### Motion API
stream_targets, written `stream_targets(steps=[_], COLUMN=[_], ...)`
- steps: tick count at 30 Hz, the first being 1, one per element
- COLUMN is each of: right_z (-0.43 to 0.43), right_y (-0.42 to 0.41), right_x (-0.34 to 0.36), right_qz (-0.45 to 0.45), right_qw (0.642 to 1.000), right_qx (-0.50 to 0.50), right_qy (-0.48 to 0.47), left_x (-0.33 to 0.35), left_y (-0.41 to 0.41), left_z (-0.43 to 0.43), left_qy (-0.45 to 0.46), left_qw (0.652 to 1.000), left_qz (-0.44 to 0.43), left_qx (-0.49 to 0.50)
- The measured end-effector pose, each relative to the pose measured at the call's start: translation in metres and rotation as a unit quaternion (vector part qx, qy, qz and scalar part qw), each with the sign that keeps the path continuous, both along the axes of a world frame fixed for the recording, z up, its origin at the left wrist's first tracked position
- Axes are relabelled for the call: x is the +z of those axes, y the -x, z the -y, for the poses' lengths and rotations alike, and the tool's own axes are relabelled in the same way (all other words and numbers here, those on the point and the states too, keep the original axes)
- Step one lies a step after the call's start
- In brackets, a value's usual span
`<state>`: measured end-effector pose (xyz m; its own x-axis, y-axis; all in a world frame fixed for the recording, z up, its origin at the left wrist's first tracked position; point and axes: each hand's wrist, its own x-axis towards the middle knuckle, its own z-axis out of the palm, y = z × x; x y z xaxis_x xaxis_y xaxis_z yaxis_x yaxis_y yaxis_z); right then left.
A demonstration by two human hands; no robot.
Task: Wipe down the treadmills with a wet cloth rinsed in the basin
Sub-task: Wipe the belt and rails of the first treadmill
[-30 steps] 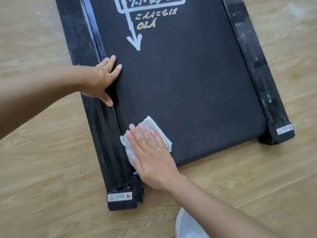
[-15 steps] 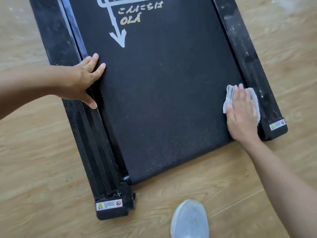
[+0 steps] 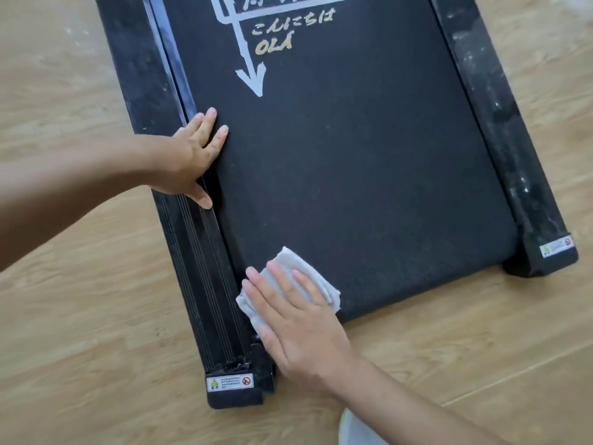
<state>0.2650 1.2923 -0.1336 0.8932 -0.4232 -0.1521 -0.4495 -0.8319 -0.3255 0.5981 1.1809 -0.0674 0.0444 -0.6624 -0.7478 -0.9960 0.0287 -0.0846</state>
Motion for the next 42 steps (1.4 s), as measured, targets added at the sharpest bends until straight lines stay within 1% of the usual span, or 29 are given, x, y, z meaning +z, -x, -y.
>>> stream_targets(steps=[3,4,5,8,9,12,14,16,19,21,24,27,30,32,34,35,38,40,42], right_z=[0.021,0.034,0.051,0.122,0.146,0.199,0.22,0.235,0.252,0.258,0.267,0.27,0.268,0.272,0.279,0.282,0.293,0.303,0.314], right_y=[0.006,0.009,0.01,-0.01,-0.023,-0.054,-0.056,-0.048,-0.046,-0.06,-0.086,-0.103,-0.12,-0.136,-0.155,-0.166,-0.21,-0.244,-0.275], right_x=[-0.003,-0.004,-0.006,-0.005,-0.002,0.019,0.035,0.046,0.058,0.064,0.075,0.081,0.095,0.117,0.146,0.161,0.209,0.24,0.278], right_qz=[-0.01,-0.011,-0.012,-0.019,-0.024,-0.014,0.028,0.046,-0.023,-0.064,-0.111,-0.183,-0.215,-0.229,-0.208,-0.18,-0.038,0.036,0.09], right_qw=[0.998,0.997,0.998,0.999,0.998,0.999,0.996,0.992,0.989,0.99,0.987,0.974,0.973,0.97,0.976,0.982,0.992,0.982,0.965], right_qx=[0.07,0.078,0.065,-0.034,-0.046,-0.027,-0.06,-0.096,-0.109,-0.08,-0.057,-0.042,0.011,0.031,0.037,0.03,-0.041,-0.105,-0.156], right_qy=[0.003,0.009,0.019,0.033,0.019,-0.026,-0.066,-0.069,-0.1,-0.101,-0.102,-0.126,-0.086,-0.072,-0.06,-0.058,-0.115,-0.152,-0.192], left_x=[-0.003,-0.004,-0.005,-0.006,-0.005,-0.002,0.0,0.0,-0.006,-0.009,-0.009,-0.001,0.022,0.048,0.079,0.097,0.165,0.217,0.272], left_y=[-0.003,-0.004,-0.005,-0.005,-0.004,-0.004,-0.004,-0.004,-0.005,-0.01,-0.014,-0.014,-0.019,-0.029,-0.048,-0.06,-0.092,-0.109,-0.121], left_z=[0.001,0.0,-0.001,-0.001,0.0,-0.002,-0.006,-0.016,-0.036,-0.051,-0.064,-0.06,-0.047,-0.036,-0.02,-0.01,0.024,0.046,0.061], left_qy=[-0.003,-0.001,0.001,0.008,0.012,0.034,0.056,0.083,0.122,0.143,0.141,0.122,0.07,0.02,-0.009,-0.002,0.078,0.117,0.146], left_qw=[1.0,1.0,1.0,1.0,1.0,0.998,0.996,0.992,0.988,0.984,0.986,0.989,0.991,0.994,0.994,0.993,0.98,0.971,0.959], left_qz=[-0.003,-0.002,-0.003,-0.011,-0.015,-0.033,-0.049,-0.055,-0.045,-0.044,-0.037,-0.045,-0.068,-0.062,-0.038,-0.024,0.004,0.018,0.04], left_qx=[0.006,0.01,0.013,0.02,0.021,0.036,0.056,0.075,0.083,0.092,0.078,0.073,0.092,0.09,0.098,0.118,0.185,0.208,0.238])
